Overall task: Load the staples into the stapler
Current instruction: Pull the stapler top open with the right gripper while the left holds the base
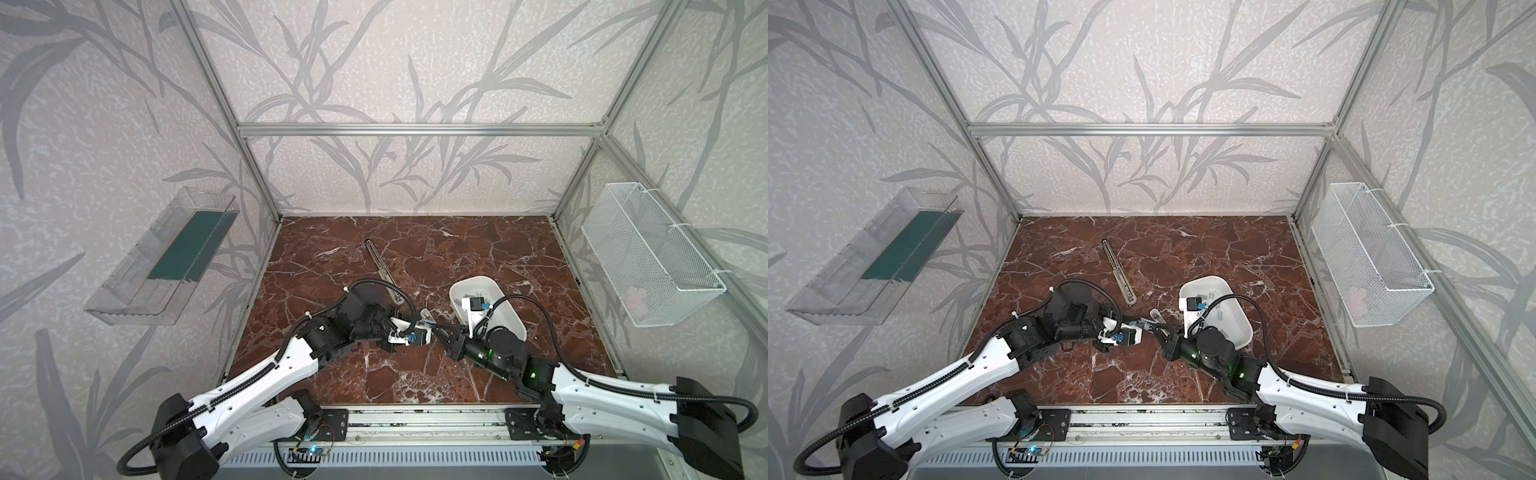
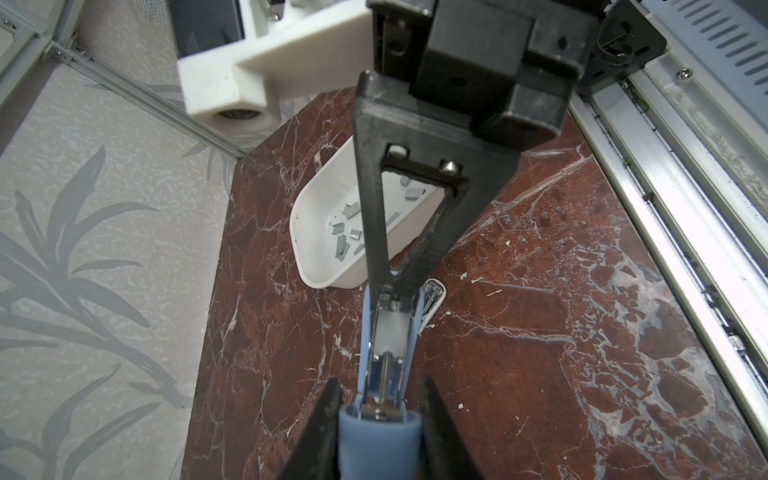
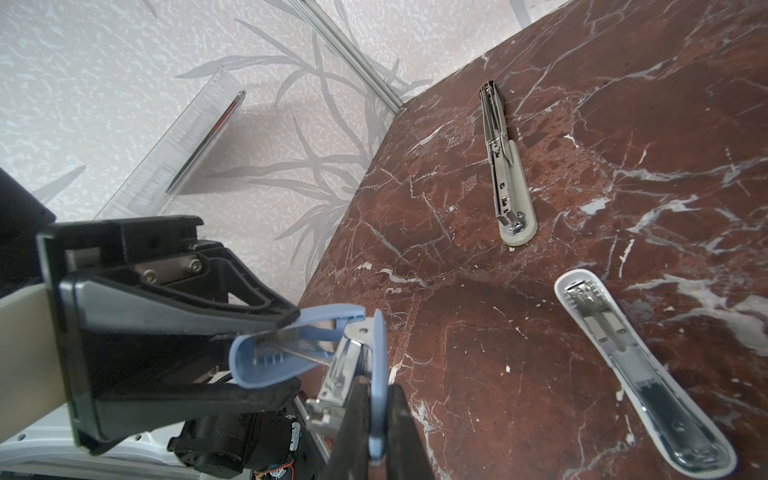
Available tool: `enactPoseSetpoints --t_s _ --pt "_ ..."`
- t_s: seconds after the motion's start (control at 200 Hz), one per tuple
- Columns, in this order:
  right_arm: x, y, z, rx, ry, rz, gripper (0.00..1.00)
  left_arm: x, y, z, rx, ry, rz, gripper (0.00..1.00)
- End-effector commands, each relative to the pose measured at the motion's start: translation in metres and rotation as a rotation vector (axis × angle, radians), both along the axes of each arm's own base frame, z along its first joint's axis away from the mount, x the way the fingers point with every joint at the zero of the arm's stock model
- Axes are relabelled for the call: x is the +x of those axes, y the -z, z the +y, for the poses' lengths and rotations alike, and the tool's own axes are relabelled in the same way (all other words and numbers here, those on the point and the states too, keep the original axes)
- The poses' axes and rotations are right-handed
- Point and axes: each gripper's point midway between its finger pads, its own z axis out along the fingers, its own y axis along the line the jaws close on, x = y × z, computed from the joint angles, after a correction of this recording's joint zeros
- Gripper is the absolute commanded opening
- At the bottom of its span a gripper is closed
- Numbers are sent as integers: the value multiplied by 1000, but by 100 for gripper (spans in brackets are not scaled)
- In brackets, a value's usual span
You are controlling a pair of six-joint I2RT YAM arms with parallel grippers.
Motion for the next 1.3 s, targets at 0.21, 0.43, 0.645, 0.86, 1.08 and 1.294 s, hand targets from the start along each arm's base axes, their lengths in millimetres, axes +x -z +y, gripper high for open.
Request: enactPoseSetpoints --t_s 0.21,0.43,0.645,0.86,1.08,1.294 --pt "-1 33 -26 -88 57 36 0 55 -7 17 -36 -215 -17 0" --pt "-7 26 -26 -59 33 34 0 68 8 23 22 -251 -6 0" --pt "-13 21 -23 -29 -3 41 0 73 29 21 92 -244 33 6" --pt "-18 12 -15 21 -51 48 0 80 46 18 144 -255 95 22" --pt "-20 5 -13 47 -64 41 0 86 53 18 157 -290 115 47" --pt "-21 3 -14 61 -65 40 0 87 54 18 166 -293 121 49"
